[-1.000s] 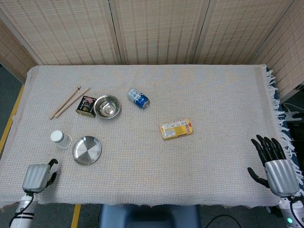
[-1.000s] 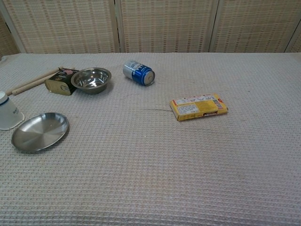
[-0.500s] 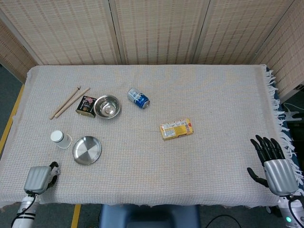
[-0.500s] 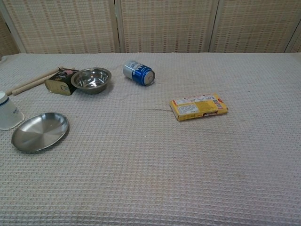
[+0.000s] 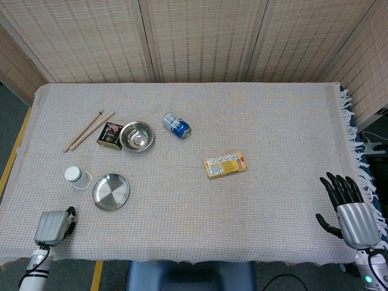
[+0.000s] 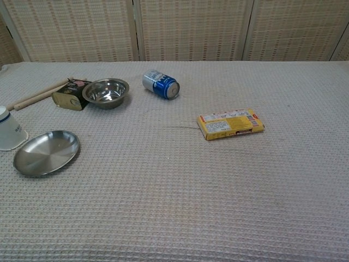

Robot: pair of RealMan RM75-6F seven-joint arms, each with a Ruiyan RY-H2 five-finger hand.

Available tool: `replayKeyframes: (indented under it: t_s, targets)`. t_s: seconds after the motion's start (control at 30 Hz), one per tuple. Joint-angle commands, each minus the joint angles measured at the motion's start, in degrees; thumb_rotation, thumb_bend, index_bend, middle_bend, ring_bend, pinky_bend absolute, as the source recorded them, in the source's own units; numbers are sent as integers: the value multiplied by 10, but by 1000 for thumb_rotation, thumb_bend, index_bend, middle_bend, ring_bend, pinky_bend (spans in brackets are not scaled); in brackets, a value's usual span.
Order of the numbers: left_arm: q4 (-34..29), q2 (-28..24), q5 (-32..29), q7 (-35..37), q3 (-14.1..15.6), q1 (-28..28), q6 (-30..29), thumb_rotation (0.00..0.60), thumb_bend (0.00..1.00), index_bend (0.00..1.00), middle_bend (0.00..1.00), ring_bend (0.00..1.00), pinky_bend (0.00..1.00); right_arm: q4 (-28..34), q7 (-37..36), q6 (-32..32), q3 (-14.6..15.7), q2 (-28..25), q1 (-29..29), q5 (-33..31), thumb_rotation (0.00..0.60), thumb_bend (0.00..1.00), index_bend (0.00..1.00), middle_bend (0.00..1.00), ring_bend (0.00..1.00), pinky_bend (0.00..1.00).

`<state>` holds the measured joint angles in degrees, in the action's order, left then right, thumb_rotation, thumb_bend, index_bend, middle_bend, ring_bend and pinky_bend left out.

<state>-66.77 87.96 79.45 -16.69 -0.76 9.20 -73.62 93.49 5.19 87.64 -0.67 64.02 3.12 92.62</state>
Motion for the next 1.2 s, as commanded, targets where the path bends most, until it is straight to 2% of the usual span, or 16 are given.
replayKeyframes:
  t_s: [0.03, 0.57, 0.77, 0.97, 1.2]
  targets:
    - [3, 2, -1, 2, -1, 1, 0, 600, 361, 468, 889, 782, 885, 1, 2, -2, 0, 0, 0, -1, 561, 173, 0, 0, 0, 0]
    - [7, -1, 25, 46, 2, 4, -18, 600, 382, 590, 933, 802, 895, 1, 2, -4, -2, 0, 1, -4, 559, 173, 0, 0, 0, 0]
    - [-19, -6, 46, 57, -28, 26, -50, 600, 382, 592, 934, 803, 896, 1, 3, -8, -1, 1, 2, -5, 560, 173, 0, 0, 0, 0]
    - [-59, 11, 30, 8, -65, 75, -15, 600, 382, 581, 921, 801, 895, 0, 5, -9, -2, 3, 2, -7, 559, 173, 0, 0, 0, 0]
    - [-57, 40, 8, -46, -73, 107, 21, 600, 379, 562, 919, 800, 894, -3, 3, -15, -5, 2, 4, -15, 560, 173, 0, 0, 0, 0]
